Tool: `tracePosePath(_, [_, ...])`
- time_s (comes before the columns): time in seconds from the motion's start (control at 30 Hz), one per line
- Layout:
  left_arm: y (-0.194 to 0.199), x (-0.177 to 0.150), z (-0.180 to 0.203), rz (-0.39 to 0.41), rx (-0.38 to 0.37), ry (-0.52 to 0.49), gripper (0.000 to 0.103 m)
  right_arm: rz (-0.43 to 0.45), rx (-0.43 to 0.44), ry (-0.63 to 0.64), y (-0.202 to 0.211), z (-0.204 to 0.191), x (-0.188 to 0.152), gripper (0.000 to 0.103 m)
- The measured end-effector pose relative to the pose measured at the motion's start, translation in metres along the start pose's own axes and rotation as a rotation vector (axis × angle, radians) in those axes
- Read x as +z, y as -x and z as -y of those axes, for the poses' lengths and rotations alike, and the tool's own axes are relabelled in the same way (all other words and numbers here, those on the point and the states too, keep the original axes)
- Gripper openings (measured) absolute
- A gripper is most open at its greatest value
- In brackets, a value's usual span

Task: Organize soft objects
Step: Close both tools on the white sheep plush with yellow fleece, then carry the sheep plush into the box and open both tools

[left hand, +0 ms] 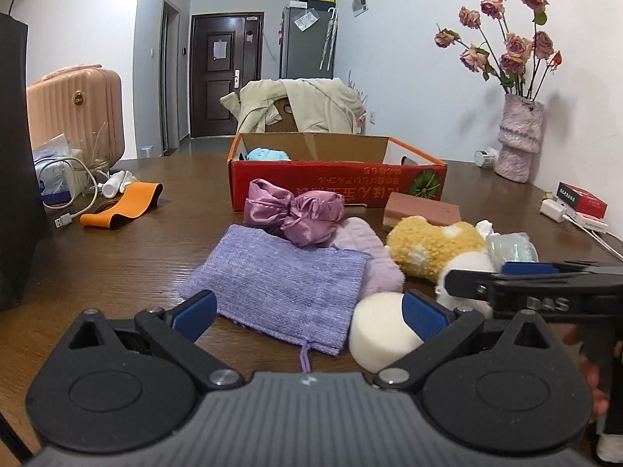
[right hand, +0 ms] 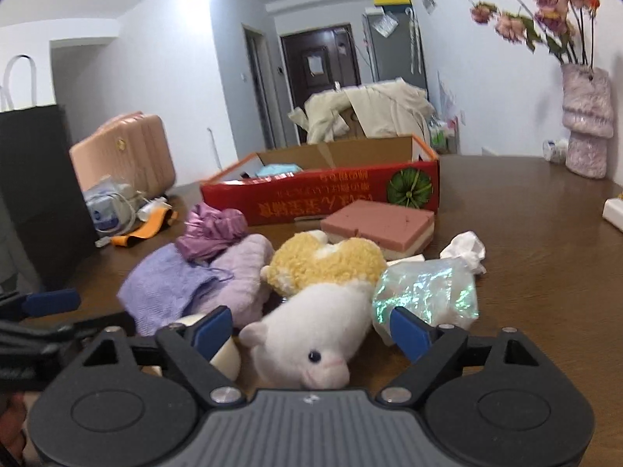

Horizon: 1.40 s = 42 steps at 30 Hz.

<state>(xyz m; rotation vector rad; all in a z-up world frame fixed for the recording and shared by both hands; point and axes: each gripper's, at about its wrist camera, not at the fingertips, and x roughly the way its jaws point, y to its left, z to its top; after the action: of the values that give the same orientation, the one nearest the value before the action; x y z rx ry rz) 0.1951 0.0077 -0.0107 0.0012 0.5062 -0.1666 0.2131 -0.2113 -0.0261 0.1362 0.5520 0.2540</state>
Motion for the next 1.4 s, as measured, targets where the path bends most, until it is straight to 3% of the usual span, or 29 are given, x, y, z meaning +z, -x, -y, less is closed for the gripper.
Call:
tracePosePath(0.13, [-0.002,0.000,-0.002,-0.010,0.003,0.009,0.103,-0.034,0.011,0.047,-0.004,-0.001,-0.004,0.064])
tracePosePath(0.4, [0.008,-0.003,0.023,-0.008,-0.049,-0.016,0.103,-0.067,0.116,0.073,0.064,0.033,-0.031,0.058])
tracePosePath(0.5, [0.019,-0.003,0.041,0.004,-0.124,-0.024,0.103,-0.058,0.139,0.046,0.093,0.048,-0.041,0.058])
tracePosePath(0.63, [0.023,-0.005,0.070,-0.008,-0.290,-0.017,0.102,-0.014,0.143,-0.005,0.112,0.067,-0.044,0.058])
tracePosePath(0.73, [0.013,-0.007,0.094,-0.044,-0.313,-0.056,0.096,-0.008,0.147,-0.057,0.109,0.077,-0.043,0.059])
tracePosePath(0.83, [0.000,-0.005,0.096,-0.070,-0.322,-0.030,0.093,-0.001,0.133,-0.075,0.102,0.080,-0.042,0.056])
tracePosePath(0.93, [-0.014,-0.002,0.086,-0.107,-0.297,0.026,0.082,-0.008,0.173,-0.080,0.096,0.081,-0.042,0.056])
tracePosePath(1.0, [-0.023,-0.002,0.080,-0.139,-0.317,0.056,0.069,-0.023,0.190,-0.064,0.090,0.076,-0.042,0.056])
tracePosePath(1.1, [-0.035,-0.003,0.075,-0.173,-0.346,0.112,0.066,-0.048,0.198,-0.064,0.081,0.072,-0.043,0.054])
tracePosePath(1.17, [-0.040,-0.005,0.073,-0.188,-0.368,0.126,0.056,-0.050,0.204,-0.086,0.078,0.072,-0.042,0.052])
tracePosePath(1.3, [-0.030,0.005,0.069,-0.153,-0.380,0.131,0.051,-0.029,0.218,-0.083,0.083,0.069,-0.031,0.046])
tracePosePath(1.4, [-0.021,0.024,0.059,-0.088,-0.405,0.152,0.051,0.037,0.239,-0.098,0.088,0.067,-0.011,0.045])
